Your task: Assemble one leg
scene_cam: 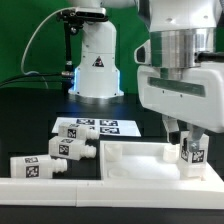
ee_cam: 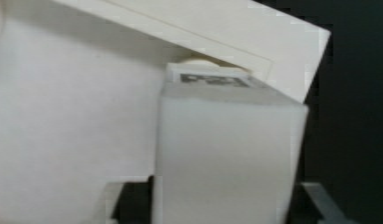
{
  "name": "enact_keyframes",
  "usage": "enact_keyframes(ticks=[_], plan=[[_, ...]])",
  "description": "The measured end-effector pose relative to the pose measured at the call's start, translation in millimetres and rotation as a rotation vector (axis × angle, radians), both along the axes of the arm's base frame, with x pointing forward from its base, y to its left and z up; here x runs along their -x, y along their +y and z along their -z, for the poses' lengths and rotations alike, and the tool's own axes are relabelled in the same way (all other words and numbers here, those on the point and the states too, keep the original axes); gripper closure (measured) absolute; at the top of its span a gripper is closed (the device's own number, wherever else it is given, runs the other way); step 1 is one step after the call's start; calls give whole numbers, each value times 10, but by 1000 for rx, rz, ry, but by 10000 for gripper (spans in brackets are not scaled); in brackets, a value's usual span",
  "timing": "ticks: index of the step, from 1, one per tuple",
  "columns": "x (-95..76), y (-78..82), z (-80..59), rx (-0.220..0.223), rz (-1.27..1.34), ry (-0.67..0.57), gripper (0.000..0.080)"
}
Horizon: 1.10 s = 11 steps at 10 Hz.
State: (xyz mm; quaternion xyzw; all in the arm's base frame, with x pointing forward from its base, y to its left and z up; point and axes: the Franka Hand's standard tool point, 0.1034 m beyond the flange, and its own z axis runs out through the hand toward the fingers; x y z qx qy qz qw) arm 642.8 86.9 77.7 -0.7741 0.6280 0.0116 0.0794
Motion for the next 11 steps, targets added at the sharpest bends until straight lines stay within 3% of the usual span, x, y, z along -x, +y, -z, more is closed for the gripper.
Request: enact_keyframes(ticks=[2,3,4,5,6,10,11], plan=[[4,2,3,1,-38,-3,515],[5,14,2,1,-44,-4,337],[-1,84,-15,26,-215,-24,337],[10,193,-17,38,-412,-48,195],[30,250,-9,40,-479,-51,164],[21,218,-8,67,-776,-93,151],[29,228,-6,115,-1051,-102,151]])
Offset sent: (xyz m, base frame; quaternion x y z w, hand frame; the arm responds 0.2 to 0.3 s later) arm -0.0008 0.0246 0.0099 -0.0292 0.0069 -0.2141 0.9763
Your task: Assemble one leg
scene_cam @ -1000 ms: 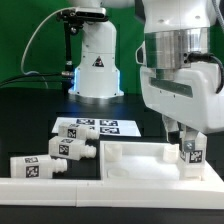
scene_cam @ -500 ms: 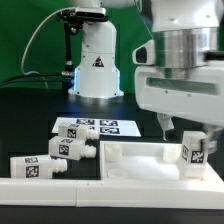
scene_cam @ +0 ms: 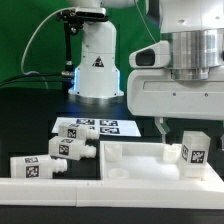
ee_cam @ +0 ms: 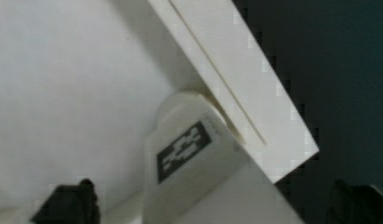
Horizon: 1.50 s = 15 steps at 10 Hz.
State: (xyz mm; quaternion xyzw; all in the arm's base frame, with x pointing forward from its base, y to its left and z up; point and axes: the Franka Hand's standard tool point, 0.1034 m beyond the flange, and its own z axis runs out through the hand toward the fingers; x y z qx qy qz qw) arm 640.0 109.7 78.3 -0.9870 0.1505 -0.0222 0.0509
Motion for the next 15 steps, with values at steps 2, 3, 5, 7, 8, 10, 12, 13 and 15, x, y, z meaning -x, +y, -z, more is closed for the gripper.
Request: enact_keyframes(ticks=[2,3,5,7,8,10,12,13,15], plan=[[-17,-9,-12,15,-76,-6,178],[-16,-7,-11,14,-56,-4,178],[-15,-9,-10,8,39,5,516],[-14,-14,-8,1,153,15,514],[-15,-19,-8,-4,230,22,514],[-24,-67,-7,-39,494,47,514],[-15,-57,1,-83,860,93,514],[-10,-41,6,-92,1024,114,514],[-17,-11,14,-122,1271,159,512]])
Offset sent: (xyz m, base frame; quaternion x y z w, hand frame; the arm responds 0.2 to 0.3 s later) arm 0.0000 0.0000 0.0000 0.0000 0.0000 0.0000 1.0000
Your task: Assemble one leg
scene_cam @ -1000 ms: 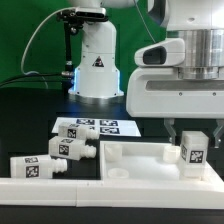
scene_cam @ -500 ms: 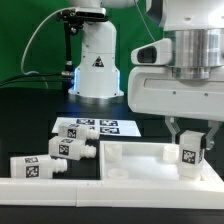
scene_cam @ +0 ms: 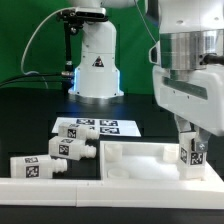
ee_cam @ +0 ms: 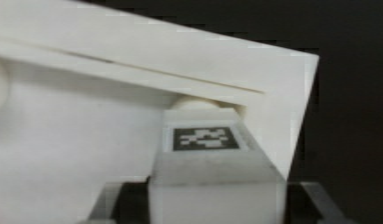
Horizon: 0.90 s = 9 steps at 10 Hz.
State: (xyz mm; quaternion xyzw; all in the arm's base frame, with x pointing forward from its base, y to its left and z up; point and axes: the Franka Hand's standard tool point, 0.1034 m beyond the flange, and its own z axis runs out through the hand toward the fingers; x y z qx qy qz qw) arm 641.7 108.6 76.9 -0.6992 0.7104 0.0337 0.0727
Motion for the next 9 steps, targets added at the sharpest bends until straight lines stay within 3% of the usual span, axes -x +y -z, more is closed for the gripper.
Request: enact_keyframes(ticks=[1,2,4,7,9], plan=[[1,3,3,2,-25,-3,440],[2,4,5,3,-54,-7,440],[2,26,-12,16,-250,-38,199],[94,204,-17,39,-628,-91,153],[85,175,-7,49,-781,-113,150]])
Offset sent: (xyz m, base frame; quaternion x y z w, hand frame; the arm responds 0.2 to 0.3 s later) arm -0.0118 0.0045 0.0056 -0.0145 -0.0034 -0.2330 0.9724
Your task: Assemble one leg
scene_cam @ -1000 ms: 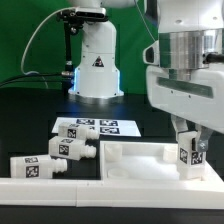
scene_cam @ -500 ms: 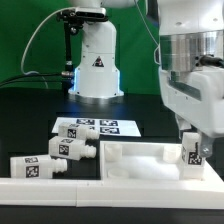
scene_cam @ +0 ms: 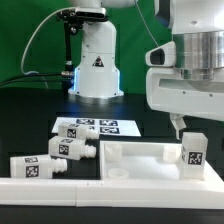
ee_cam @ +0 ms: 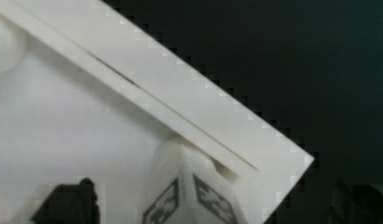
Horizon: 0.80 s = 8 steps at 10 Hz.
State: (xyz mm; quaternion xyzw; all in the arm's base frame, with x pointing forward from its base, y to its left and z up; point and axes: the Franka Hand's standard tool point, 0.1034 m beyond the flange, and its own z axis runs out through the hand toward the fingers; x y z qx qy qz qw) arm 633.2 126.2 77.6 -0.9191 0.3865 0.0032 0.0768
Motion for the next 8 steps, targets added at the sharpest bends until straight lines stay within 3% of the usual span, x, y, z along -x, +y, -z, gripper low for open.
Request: enact_keyframes(ticks=[1,3,4,6,8], plan=[[1,-23,9,25,-135,-16,150],[-18,-96,100,129,-680,-89,150],[33,-106,166,129,-750,-89,150],[23,-101,156,125,-686,-84,179],[26,-98,159,119,-584,-73,514]])
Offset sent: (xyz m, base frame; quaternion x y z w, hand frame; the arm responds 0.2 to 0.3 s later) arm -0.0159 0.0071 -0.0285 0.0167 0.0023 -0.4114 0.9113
